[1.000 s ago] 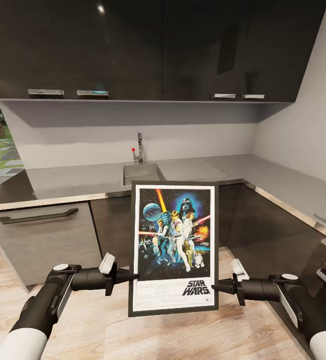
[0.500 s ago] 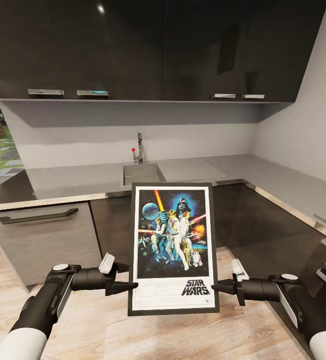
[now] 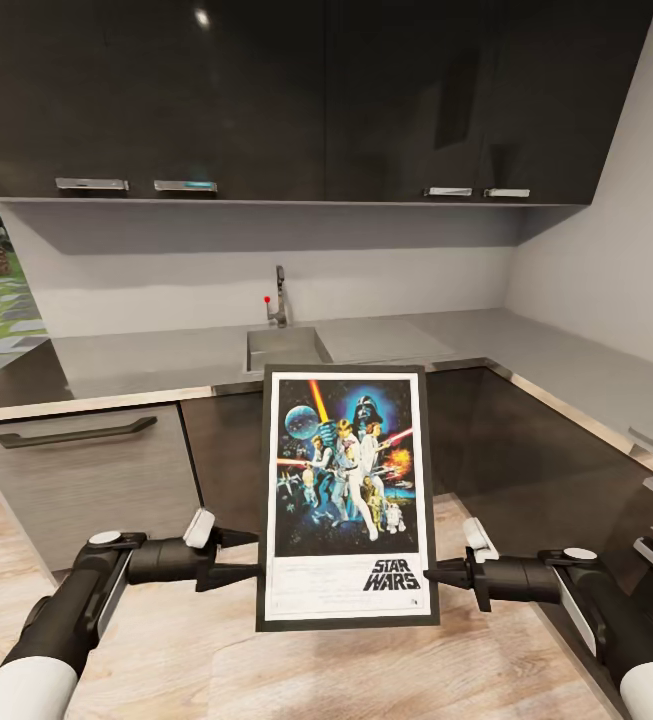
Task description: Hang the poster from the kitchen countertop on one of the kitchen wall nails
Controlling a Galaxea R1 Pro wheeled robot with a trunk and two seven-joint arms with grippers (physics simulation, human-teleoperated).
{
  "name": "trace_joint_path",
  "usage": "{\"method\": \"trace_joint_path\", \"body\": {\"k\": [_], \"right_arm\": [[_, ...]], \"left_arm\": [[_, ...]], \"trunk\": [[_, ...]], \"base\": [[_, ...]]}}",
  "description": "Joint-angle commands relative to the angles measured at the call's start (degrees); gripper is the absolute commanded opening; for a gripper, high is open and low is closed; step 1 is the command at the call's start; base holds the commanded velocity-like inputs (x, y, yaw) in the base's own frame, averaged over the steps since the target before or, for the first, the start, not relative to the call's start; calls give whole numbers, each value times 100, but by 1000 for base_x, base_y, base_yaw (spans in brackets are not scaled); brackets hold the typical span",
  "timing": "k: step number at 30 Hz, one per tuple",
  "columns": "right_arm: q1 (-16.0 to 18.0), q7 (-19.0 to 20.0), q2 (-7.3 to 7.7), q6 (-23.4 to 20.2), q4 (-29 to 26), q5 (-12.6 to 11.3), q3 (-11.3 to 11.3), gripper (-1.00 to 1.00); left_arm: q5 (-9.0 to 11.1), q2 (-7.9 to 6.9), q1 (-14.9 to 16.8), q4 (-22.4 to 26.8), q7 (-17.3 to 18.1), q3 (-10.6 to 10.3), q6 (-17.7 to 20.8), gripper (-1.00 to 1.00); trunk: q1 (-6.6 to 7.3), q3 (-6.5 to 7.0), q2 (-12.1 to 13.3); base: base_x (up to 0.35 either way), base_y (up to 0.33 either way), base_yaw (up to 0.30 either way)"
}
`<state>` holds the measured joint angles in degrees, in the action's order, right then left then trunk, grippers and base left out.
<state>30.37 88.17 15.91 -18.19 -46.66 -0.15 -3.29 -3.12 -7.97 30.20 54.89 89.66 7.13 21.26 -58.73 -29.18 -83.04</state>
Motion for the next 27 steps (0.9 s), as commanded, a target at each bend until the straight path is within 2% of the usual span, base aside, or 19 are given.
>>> {"method": "trace_joint_path", "body": {"k": [1, 3, 4, 8, 15, 19, 20, 23, 25, 26, 27], "right_arm": [[4, 37, 0, -80, -1, -3, -4, -100], [4, 36, 0, -80, -1, -3, -5, -100], [4, 35, 0, -78, -1, -3, -5, -100], [4, 34, 0, -77, -1, -2, -5, -100], [4, 34, 0, -9, -5, -2, -6, -100], [4, 34, 1, 48, -11, -5, -11, -100], [4, 29, 1, 62, -14, -4, -14, -100], [4, 23, 0, 134, -22, -3, -19, -100], [4, 19, 4, 401, -20, -3, -28, -100], [4, 20, 5, 451, -19, -2, -32, -100], [4, 24, 8, 523, -21, -2, -45, -100]], "left_arm": [[-34, -77, 4, -67, 34, 116, 58, 100], [-33, -157, 4, -155, 34, 263, 53, 100], [-32, -235, 4, -253, 34, 435, 49, 100], [-31, -351, 4, -474, 34, 789, -54, 100], [-39, -419, 1, -802, 34, 1029, -438, 100], [-45, -463, 2, -1104, 34, 1323, -668, 100], [-50, -479, 3, -1283, 34, 1445, -855, 100], [-53, -538, 0, -1625, 34, 1622, -1194, 100], [-57, -743, 2, -2135, 34, 1810, -1538, 100], [-57, -799, 3, -2287, 34, 1842, -1590, 100], [-51, -927, 3, -2638, 34, 1914, -1666, 100]], "trunk": [[0, -6, -3], [0, -6, -3], [0, -6, -3], [0, -6, -3], [0, -6, -3], [0, -6, -3], [0, -6, -3], [0, -6, -3], [0, -6, -3], [0, -6, -3], [0, -6, -3]], "base": [[0, 0, 0], [0, 0, 0], [0, 0, 0], [0, 0, 0], [0, 0, 0], [0, 0, 0], [0, 0, 0], [0, 0, 0], [0, 0, 0], [0, 0, 0], [0, 0, 0]]}}
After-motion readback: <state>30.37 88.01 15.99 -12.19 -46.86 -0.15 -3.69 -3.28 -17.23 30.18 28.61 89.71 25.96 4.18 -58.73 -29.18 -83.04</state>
